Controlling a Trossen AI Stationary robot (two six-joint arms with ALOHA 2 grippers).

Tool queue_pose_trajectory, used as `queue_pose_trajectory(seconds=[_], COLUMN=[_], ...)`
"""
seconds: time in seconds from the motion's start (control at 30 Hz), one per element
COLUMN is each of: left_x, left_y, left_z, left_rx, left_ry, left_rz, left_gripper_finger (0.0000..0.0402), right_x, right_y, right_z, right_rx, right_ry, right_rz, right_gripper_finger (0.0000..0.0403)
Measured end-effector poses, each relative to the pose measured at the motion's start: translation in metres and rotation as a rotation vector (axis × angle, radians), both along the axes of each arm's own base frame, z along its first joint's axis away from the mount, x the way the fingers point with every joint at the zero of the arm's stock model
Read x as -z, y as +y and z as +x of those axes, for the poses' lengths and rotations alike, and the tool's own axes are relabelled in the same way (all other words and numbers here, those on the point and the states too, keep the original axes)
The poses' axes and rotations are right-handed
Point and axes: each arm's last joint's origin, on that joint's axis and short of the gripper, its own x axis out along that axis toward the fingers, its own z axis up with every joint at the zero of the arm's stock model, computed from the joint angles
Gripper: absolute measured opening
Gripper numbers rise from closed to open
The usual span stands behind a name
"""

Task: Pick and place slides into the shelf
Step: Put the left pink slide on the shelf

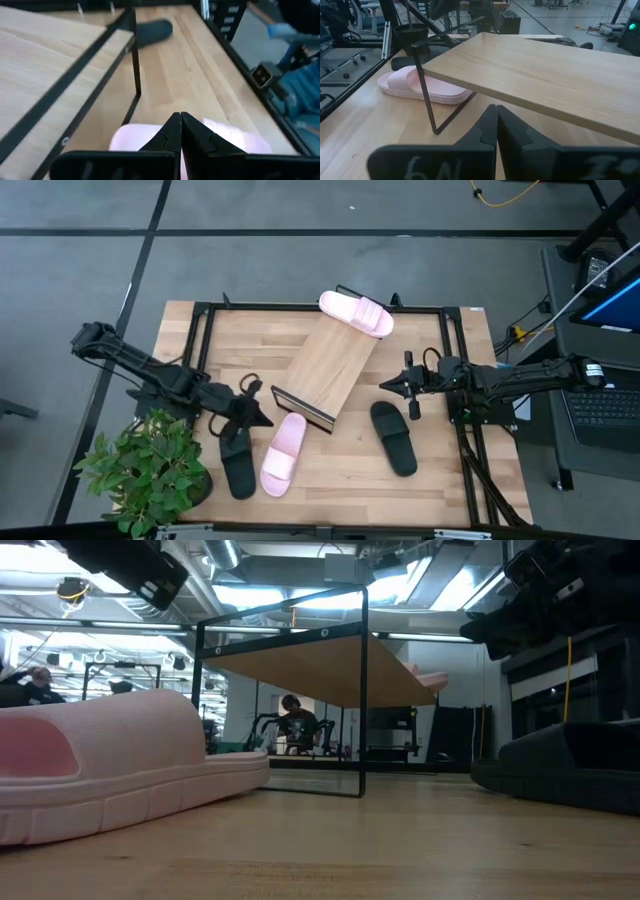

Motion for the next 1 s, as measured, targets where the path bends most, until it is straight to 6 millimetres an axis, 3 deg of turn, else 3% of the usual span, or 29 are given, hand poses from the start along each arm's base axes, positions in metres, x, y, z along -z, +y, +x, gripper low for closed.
queue_pose_trajectory(seconds=[0.2, 0.43, 1.0], left_x=[0.009, 0.016, 0.016], left_y=[-0.011, -0.019, -0.016], left_z=[0.018, 0.024, 0.027], left_rx=[0.107, 0.259, 0.152], left_ry=[0.119, 0.19, 0.15], left_rz=[-0.027, -0.119, -0.049], left_gripper_finger=[0.0, 0.0, 0.0001], right_x=[0.0, 0.0, 0.0], right_y=[0.0, 0.0, 0.002], right_z=[0.0, 0.0, 0.0], right_rx=[0.0, 0.01, -0.065], right_ry=[0.001, 0.005, 0.003], right_rz=[0.003, 0.055, 0.07], right_gripper_finger=[0.0008, 0.0008, 0.0008])
